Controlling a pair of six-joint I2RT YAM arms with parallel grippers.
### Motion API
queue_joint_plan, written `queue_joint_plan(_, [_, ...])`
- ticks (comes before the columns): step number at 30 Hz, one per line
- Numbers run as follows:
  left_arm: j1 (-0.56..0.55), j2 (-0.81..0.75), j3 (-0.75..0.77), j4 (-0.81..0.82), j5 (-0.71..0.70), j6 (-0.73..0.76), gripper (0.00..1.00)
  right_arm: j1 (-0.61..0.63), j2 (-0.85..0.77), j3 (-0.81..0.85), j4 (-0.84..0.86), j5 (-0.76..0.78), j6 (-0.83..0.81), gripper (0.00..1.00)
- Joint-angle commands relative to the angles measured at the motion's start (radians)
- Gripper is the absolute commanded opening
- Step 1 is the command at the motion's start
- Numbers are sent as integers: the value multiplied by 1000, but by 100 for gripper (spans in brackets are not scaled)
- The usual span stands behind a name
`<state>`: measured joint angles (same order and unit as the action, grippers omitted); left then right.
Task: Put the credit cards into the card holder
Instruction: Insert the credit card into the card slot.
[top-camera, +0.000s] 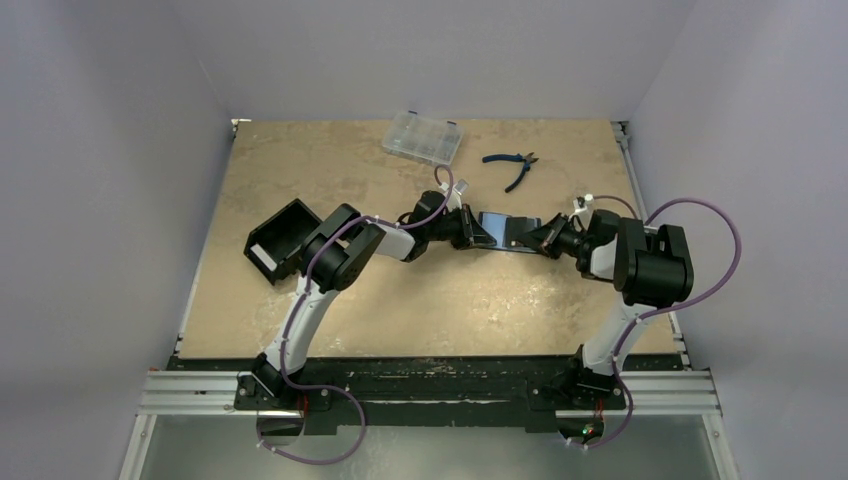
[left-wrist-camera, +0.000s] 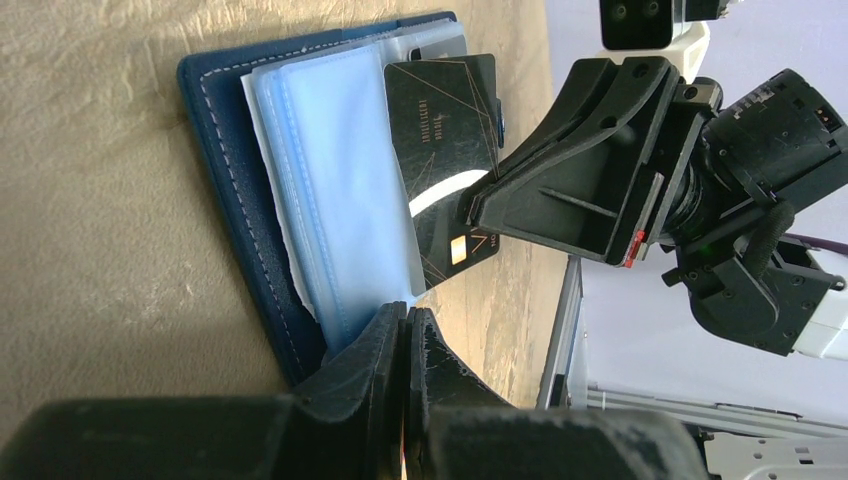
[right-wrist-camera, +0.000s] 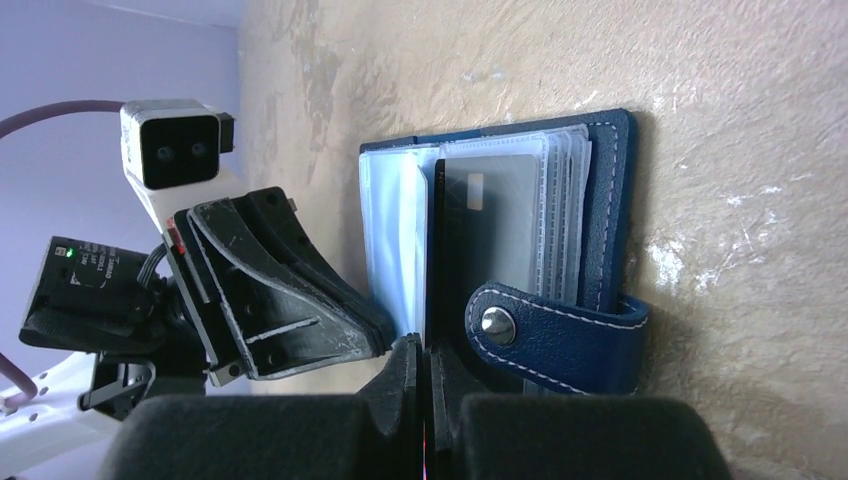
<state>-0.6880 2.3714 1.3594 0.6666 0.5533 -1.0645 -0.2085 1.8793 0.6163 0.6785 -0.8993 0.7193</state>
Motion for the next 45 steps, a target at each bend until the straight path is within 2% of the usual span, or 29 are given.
queue_joint_plan(1, [7, 9, -19, -16, -13, 6, 0, 8, -9, -36, 5, 2, 31, 0])
queue_joint_plan(8, [6, 14, -18, -4, -8, -5, 0, 8, 3, -42, 14, 15, 78, 0])
queue_joint_plan(19, [7, 28, -16, 8, -3, -21, 0, 15, -44, -1, -185, 89, 89, 0])
queue_joint_plan(27, [7, 24, -20, 4, -4, -17, 0, 15, -61, -40, -147, 146, 134, 0])
queue_joint_plan(33, [7, 30, -18, 11, 2, -24, 0, 17, -41, -29, -180, 122, 91, 0])
queue_joint_plan(39, [6, 37, -13, 6, 6, -22, 0, 20, 14, 81, -335, 50, -40, 0])
queue_joint_plan(45, [7, 43, -6, -4, 10, -14, 0, 20, 46, 139, -366, -28, -78, 0])
